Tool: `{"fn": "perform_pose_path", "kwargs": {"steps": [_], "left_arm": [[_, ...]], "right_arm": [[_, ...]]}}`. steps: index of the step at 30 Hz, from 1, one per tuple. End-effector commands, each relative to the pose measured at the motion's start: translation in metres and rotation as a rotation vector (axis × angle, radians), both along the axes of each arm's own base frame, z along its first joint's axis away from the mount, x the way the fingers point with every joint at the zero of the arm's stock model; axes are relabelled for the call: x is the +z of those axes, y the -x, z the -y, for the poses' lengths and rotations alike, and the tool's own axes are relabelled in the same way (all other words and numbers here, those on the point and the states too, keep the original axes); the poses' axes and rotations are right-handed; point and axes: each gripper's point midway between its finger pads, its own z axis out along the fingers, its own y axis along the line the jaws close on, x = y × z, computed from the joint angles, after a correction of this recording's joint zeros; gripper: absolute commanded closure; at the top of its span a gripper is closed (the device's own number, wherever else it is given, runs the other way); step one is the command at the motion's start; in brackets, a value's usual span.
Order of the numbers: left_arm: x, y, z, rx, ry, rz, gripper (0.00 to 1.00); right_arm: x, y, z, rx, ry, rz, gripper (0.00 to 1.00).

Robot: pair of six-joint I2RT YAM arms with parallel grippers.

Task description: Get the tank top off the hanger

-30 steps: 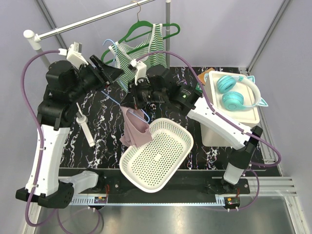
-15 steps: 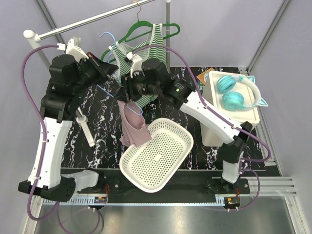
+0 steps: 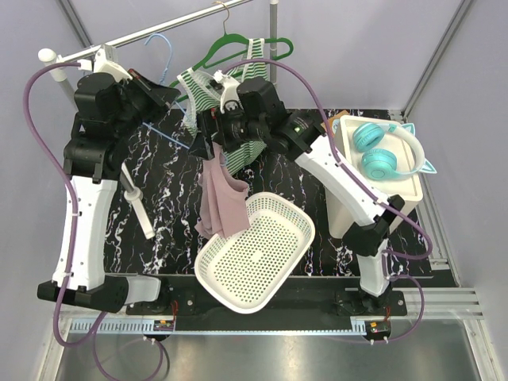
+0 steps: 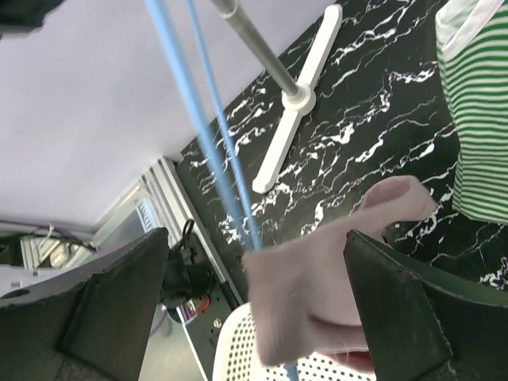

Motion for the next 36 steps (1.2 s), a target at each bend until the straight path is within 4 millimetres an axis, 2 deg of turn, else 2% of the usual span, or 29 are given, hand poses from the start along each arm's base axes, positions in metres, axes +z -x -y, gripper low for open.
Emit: {"fn": "perform_pose_path", "kwargs": {"steps": [1,9,14,15,17,18,19,21,24,29,33,36], "left_arm": [[0.046,0.003,-0.009,0.031,0.041,0.138,1.0],[0.052,0.002,-0.036,0.132,0.034,0.158,1.0],[0.062,0.005,-0.043,0.165,0.053,0.182,1.0],[0.064,0.006,-0.042,0.162,0.057,0.186,1.0],[0.067,0.008,-0.042,0.162,0.07,0.189,1.0],[0.069,0.01,-0.042,0.162,0.075,0.192,1.0],[0.071,0.012,-0.042,0.162,0.079,0.196,1.0],[0.073,0.015,-0.042,0.156,0.088,0.202,1.0],[0.077,0.019,-0.041,0.152,0.104,0.208,1.0],[0.08,0.023,-0.038,0.13,0.12,0.211,1.0],[0.08,0.026,-0.038,0.125,0.122,0.21,1.0],[0.083,0.027,-0.039,0.13,0.122,0.218,1.0]], "right_arm": [[0.039,0.028,0.018,0.078,-0.051,0.073,0.0],[0.05,0.027,0.034,0.036,-0.04,0.134,0.0],[0.028,0.027,0.038,0.046,0.01,0.144,0.0],[0.018,0.031,0.042,0.068,0.032,0.159,0.0],[0.019,0.033,0.04,0.097,0.002,0.215,0.0],[0.003,0.035,0.046,0.1,0.024,0.219,0.0],[0.007,0.031,0.044,0.084,-0.009,0.259,0.0],[-0.006,0.024,0.047,0.038,-0.014,0.274,0.0],[-0.021,0.017,0.041,0.01,-0.041,0.272,0.0],[-0.025,0.011,0.026,0.031,-0.087,0.288,0.0],[-0.038,0.006,0.017,0.056,-0.081,0.305,0.0],[-0.042,0.01,0.011,0.082,-0.1,0.287,0.01]]}}
